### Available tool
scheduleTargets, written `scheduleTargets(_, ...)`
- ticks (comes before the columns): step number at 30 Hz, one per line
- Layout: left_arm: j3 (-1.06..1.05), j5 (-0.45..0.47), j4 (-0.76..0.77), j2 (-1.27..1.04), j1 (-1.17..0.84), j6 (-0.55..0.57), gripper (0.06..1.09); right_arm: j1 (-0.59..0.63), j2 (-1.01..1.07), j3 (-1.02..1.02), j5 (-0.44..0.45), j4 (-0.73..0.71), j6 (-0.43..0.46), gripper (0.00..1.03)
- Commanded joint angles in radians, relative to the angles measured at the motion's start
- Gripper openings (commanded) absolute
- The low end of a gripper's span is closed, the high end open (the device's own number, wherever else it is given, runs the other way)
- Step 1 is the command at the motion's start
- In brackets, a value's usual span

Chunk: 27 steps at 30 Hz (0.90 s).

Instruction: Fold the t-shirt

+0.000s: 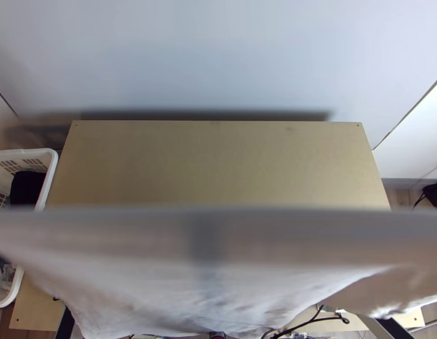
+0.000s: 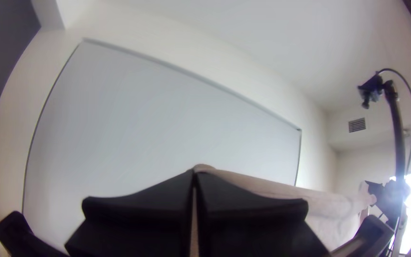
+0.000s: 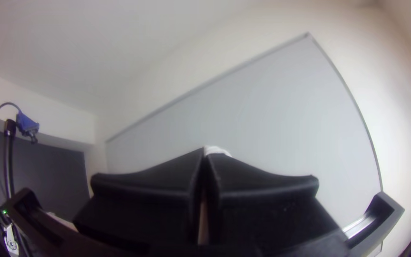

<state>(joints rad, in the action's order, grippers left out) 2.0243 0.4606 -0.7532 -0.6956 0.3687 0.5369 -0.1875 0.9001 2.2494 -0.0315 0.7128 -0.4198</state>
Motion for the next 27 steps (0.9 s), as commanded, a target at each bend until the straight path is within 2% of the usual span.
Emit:
scheduleTargets(1, -0.308, 0.029, 0.135, 0.065, 0.07, 0.025, 0.1, 0.037, -0.027, -0.248, -0.042, -0.105, -0.025, 0.02)
scheduleTargets(10, -0.845, 0.029, 0.488, 0.094, 0.064, 0.046, 0.1, 0.031, -0.056, -0.817, -0.042, -0.423, -0.077, 0.02)
scheduleTargets(14, -1.003, 0.001, 0.583, 0.022, -0.051, 0.043, 0.1, 0.006, -0.015, -1.002, -0.008, -0.576, -0.074, 0.02)
scheduleTargets(17, -1.067, -0.068, 0.643, -0.071, -0.148, 0.015, 0.1, -0.024, 0.063, -1.065, 0.041, -0.659, -0.074, 0.02)
scheduleTargets(20, -1.087, -0.137, 0.715, -0.202, -0.226, -0.015, 0.1, -0.023, 0.163, -1.1, 0.053, -0.763, -0.066, 0.02)
scheduleTargets(27, -1.064, -0.191, 0.874, -0.521, -0.284, -0.017, 0.1, -0.021, 0.442, -1.102, 0.071, -0.96, -0.045, 0.03)
